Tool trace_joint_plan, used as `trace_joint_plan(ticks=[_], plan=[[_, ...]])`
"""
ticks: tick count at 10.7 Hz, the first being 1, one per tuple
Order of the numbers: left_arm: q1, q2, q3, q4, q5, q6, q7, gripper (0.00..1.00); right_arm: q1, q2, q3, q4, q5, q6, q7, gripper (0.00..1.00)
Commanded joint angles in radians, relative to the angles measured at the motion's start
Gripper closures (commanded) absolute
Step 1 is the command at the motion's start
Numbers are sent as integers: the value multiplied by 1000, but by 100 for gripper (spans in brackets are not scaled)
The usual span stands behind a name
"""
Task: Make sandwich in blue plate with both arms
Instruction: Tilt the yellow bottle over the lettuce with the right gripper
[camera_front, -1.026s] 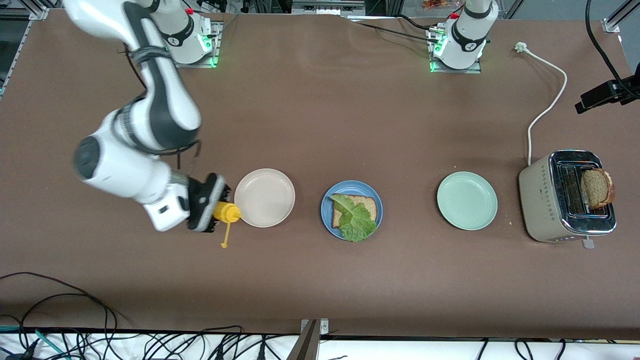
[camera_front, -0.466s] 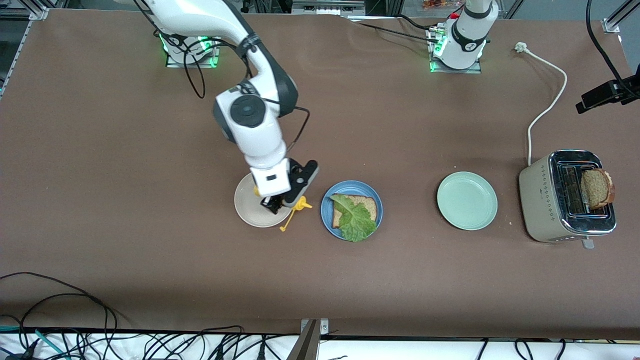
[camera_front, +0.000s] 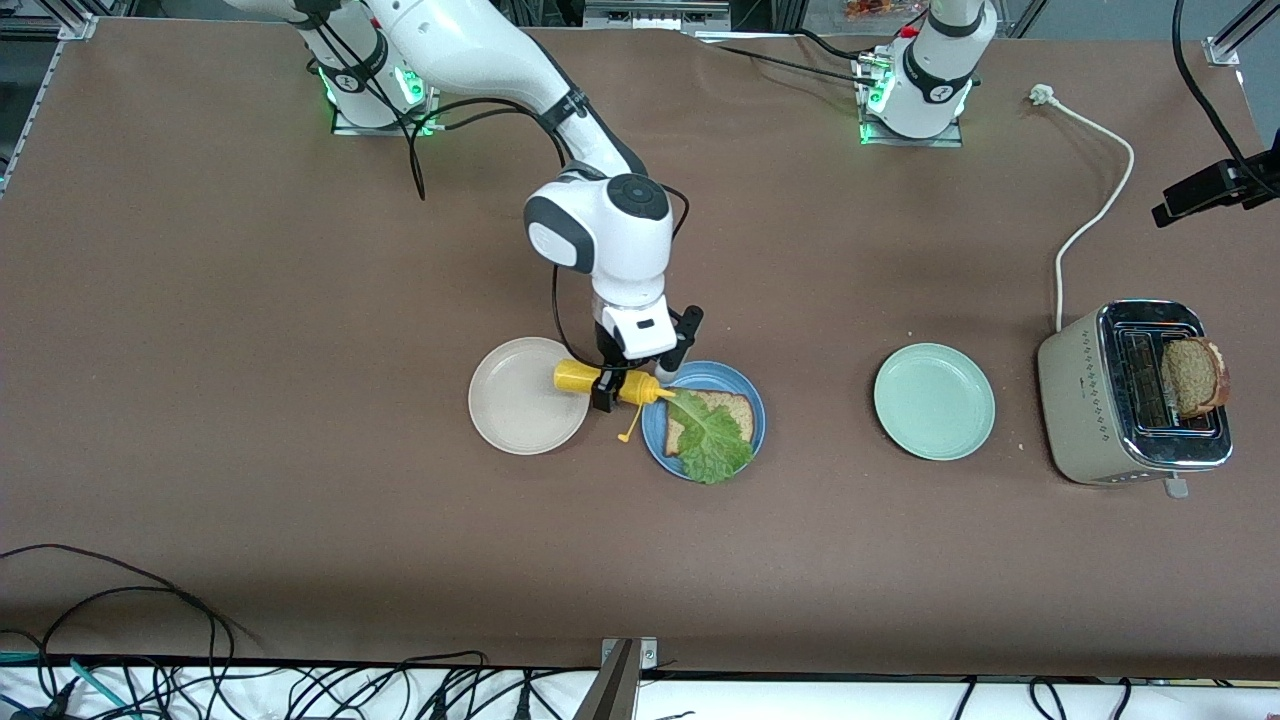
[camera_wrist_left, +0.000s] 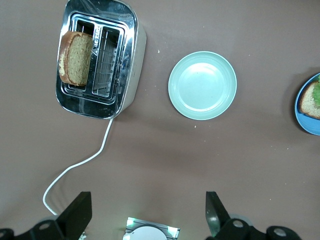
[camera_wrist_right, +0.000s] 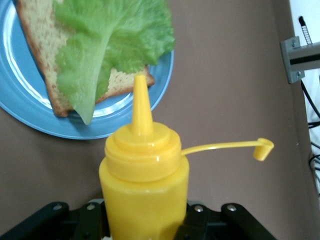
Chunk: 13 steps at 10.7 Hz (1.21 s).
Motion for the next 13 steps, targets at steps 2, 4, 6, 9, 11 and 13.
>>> trace_joint_plan(ticks=[2, 4, 6, 9, 11, 13], plan=[[2, -2, 0, 15, 12, -15, 13, 0, 43, 89, -25, 53, -236, -11, 19, 70], [2, -2, 0, 15, 12, -15, 13, 0, 56, 104, -27, 53, -351, -15, 16, 74], [4, -2, 0, 15, 12, -15, 13, 0, 72, 103, -27, 53, -428, -58, 16, 87], [7, -2, 1, 15, 12, -15, 20, 0, 83, 104, -27, 53, -501, -72, 16, 100], [9, -2, 6, 14, 13, -15, 24, 0, 95, 115, -27, 53, -567, -92, 14, 100], [24, 4, 24, 14, 16, -9, 25, 0, 111, 136, -27, 53, -650, -129, 14, 100]])
